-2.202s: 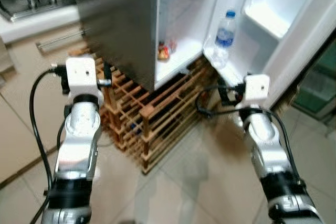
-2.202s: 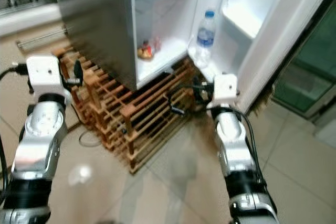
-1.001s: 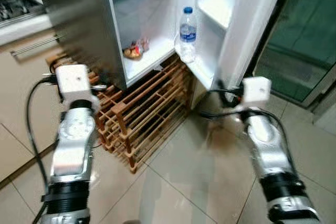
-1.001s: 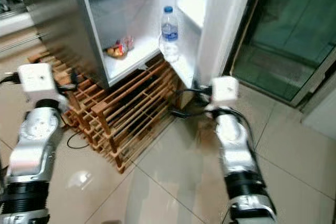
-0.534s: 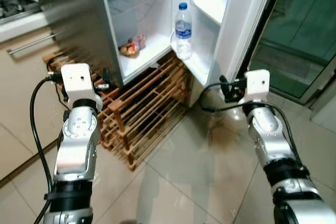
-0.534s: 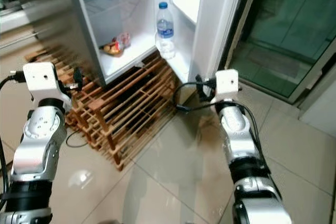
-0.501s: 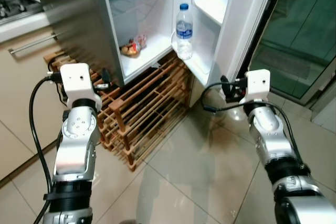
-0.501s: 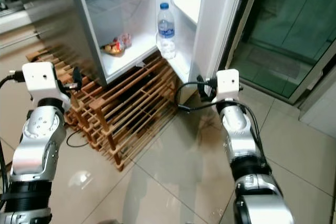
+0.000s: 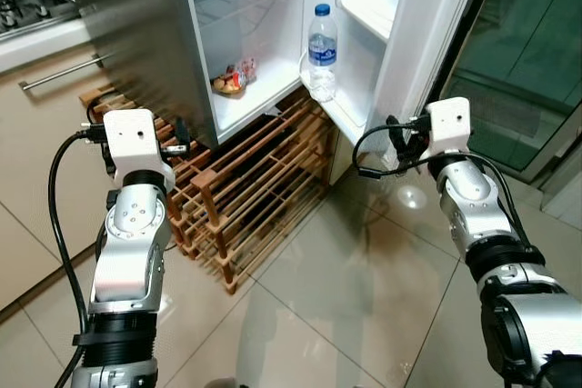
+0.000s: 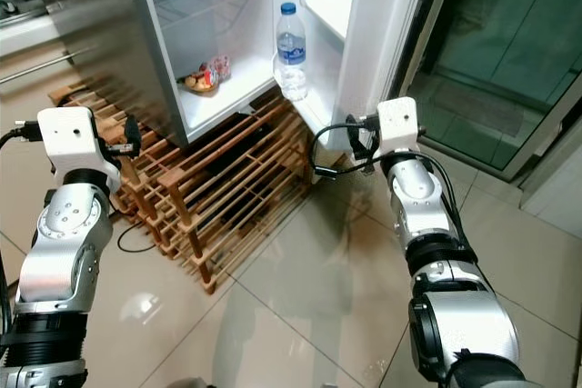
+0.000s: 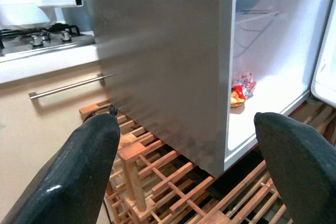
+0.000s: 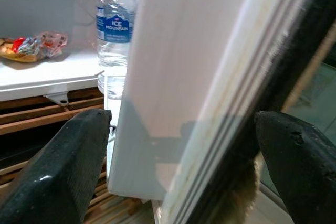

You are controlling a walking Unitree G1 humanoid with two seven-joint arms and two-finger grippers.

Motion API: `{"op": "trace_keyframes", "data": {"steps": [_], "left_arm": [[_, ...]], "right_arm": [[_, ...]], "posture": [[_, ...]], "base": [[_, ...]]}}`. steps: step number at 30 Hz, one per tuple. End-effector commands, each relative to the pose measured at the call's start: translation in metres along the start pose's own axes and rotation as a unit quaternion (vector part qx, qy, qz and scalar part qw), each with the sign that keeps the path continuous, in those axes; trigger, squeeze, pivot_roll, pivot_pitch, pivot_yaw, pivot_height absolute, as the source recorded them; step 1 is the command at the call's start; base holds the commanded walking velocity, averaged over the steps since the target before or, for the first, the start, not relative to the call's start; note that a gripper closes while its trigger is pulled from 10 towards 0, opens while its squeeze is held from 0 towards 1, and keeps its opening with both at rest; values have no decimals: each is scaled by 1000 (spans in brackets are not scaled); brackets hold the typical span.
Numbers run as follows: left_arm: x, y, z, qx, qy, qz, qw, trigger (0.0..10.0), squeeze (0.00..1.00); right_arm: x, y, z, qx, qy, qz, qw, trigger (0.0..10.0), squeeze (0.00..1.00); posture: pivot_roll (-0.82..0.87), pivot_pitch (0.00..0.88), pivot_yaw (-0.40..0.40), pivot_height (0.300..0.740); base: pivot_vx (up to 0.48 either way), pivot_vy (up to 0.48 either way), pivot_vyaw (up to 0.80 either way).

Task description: Restocking fridge

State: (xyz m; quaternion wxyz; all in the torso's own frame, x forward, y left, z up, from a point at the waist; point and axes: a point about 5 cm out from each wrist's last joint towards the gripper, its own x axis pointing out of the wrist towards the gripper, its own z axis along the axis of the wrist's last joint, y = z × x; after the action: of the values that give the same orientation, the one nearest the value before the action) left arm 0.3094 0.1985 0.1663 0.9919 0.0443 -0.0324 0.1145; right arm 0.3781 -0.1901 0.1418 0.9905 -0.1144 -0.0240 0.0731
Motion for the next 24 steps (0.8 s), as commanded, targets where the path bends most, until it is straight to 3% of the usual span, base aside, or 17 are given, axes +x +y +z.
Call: {"op": "trace_keyframes", "data": {"steps": [1,6,9,16,24], "left_arm": [[0,-1,1,6,3,-3,1000,10000,0],[-1,-1,0,8,3,-6,1000,10000,0],[-1,0,-1,9,6,-2,1000,10000,0],[-2,-2,-1,12,7,-9,1000,10000,0],[-6,1,-1,19,8,-7,1000,10000,0]], "right_arm": [[3,3,4,-7,-2,15,1000,10000,0],[6,5,5,-8,5,24,1000,10000,0],[8,1,6,33,5,-1,999,10000,0],[15,6,14,-2,9,8,1000,10000,0],[17,-6,20,23,9,-22,999,10000,0]], "posture": [[58,0,15,740],[60,0,11,740],[58,0,12,740],[59,0,14,740],[74,0,17,740]], "base": [[0,0,0],[0,0,0],[0,0,0],[0,0,0],[0,0,0]]}}
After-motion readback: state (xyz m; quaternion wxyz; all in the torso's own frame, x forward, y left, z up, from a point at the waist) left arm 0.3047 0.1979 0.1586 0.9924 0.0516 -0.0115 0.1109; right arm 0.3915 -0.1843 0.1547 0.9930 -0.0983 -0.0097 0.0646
